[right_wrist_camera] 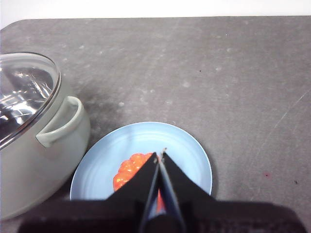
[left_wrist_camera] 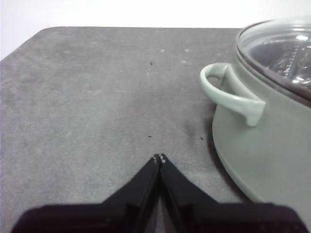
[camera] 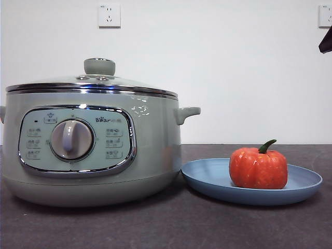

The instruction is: Take the pumpkin out from the steamer,put the pumpkin in the blue plate,close the lid

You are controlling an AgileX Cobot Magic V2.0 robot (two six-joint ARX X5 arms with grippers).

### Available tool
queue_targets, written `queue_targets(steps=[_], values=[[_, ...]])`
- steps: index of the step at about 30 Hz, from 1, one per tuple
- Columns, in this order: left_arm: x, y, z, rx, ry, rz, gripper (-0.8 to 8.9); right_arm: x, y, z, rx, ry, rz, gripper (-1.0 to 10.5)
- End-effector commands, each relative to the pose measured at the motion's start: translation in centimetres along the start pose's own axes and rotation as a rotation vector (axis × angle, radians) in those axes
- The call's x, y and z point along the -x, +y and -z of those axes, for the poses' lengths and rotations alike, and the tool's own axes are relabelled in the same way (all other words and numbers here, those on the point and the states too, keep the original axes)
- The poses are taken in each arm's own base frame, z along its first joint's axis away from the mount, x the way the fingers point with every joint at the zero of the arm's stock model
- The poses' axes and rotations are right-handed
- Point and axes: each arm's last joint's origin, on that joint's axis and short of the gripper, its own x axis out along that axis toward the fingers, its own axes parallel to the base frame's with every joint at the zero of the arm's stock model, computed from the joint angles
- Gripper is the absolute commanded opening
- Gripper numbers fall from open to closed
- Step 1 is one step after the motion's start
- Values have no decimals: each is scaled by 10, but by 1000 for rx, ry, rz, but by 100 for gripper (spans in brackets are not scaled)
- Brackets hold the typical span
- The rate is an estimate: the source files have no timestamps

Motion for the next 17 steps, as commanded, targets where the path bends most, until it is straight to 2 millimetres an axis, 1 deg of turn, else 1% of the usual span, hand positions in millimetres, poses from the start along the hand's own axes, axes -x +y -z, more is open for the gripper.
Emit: queue_targets(steps=[1,17], values=[[-3,0,6,11,-1,4,-3,-1,0,1,-8,1,3,-16],[-4,0,6,8,-8,15,-3,-1,0,2,-7,7,4,-16]])
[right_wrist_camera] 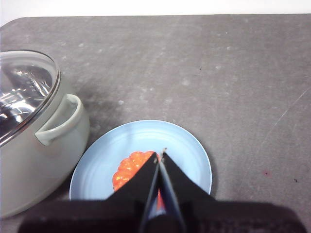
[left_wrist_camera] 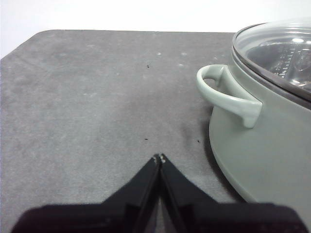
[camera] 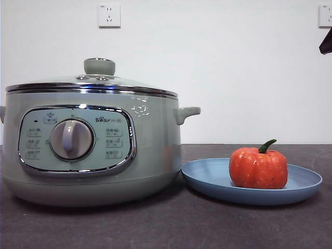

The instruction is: Take the pumpkin out from the steamer,put the pumpkin in the blue plate,close the lid

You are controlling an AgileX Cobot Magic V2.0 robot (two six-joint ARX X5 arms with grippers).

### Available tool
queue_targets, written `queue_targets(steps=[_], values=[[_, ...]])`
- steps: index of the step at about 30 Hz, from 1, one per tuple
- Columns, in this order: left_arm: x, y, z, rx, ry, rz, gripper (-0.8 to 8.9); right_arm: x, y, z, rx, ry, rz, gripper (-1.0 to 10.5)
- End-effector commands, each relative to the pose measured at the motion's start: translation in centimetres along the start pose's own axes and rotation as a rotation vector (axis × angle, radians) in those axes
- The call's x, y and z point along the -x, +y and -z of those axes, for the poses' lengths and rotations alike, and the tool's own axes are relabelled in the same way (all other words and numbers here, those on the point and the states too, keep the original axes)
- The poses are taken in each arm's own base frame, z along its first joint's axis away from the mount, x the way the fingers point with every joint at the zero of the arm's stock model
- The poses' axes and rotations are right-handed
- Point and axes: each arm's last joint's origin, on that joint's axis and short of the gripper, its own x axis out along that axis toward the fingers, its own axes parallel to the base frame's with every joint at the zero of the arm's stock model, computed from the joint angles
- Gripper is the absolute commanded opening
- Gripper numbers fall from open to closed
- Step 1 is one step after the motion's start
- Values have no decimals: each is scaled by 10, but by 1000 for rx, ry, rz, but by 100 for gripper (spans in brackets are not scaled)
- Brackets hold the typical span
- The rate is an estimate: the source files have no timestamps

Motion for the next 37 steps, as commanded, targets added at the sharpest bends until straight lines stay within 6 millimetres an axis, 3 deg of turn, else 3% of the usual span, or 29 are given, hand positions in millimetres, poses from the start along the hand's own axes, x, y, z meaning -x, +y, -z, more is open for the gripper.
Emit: queue_targets(steps=[1,16,23,27,37], values=[[-2,0,5,3,11,0,-3,-1,0,1,-8,1,3,-16],[-2,0,5,3,11,0,-3,3,-2,5,-1,30,8,-16],[-2,0,5,3,11,0,-3,22,-26,17,-18,-119,134,-16],[-2,0,5,3,11,0,-3,23,-43,43,-12,-283,244,-16],[-2,0,5,3,11,0,-3,-1,-53,100,11,-273,262,-16]])
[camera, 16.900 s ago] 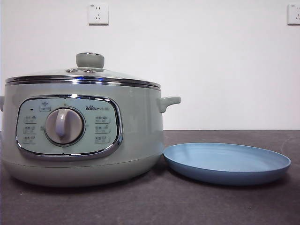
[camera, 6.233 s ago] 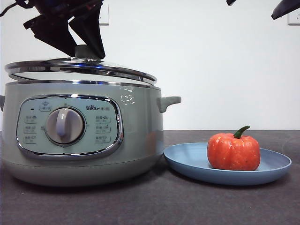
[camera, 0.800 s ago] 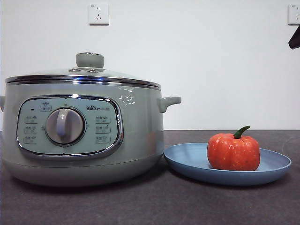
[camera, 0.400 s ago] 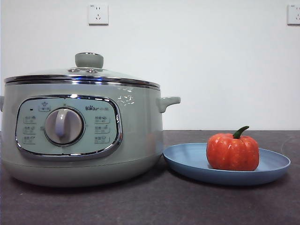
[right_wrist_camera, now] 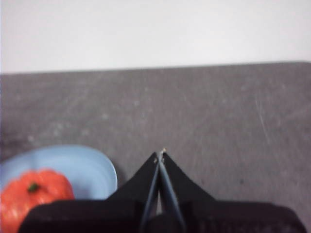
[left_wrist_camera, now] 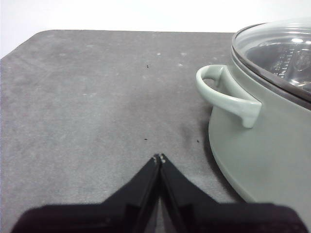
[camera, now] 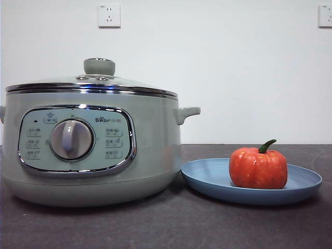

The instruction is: Take the pumpkin out from the steamer,put the pumpkin in the blue plate,close the lid

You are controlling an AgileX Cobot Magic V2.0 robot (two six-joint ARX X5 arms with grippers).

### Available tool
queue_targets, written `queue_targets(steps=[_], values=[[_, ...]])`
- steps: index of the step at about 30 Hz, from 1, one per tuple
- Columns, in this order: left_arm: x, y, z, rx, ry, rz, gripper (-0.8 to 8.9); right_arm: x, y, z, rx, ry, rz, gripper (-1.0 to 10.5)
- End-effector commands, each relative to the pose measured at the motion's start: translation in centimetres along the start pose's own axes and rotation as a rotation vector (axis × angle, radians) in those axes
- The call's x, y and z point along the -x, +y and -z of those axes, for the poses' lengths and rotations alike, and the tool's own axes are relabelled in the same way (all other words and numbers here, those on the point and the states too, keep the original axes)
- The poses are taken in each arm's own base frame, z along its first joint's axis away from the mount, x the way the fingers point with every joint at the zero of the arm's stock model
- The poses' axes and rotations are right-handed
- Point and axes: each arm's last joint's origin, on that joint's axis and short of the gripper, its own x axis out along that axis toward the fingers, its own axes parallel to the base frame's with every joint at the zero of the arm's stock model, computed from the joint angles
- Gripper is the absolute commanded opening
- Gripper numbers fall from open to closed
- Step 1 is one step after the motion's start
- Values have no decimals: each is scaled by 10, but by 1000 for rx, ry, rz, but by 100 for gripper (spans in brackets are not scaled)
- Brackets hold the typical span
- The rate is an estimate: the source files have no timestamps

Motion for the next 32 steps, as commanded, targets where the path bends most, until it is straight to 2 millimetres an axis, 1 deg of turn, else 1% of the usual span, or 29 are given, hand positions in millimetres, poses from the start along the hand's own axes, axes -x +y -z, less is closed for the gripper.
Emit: queue_targets(steps=[1,3,5,9,12,32], values=[[-2,0,5,3,11,-1,-3,-3,0,15,0,8,0,-16],[-2,0,5,3,11,-1,-3,-3,0,21,-6,31,0,-16],[-2,0,5,3,11,-1,-3,-3,0,22,-6,47,0,-16],[-2,0,5,3,11,-1,-3,-3,0,23,-2,51,1,-16],[-2,0,5,3,11,-1,-3,-3,0,22,-38,50,1,-16],[-2,0,5,3,11,-1,-3,-3,-1,22,-39,49,8,-16]])
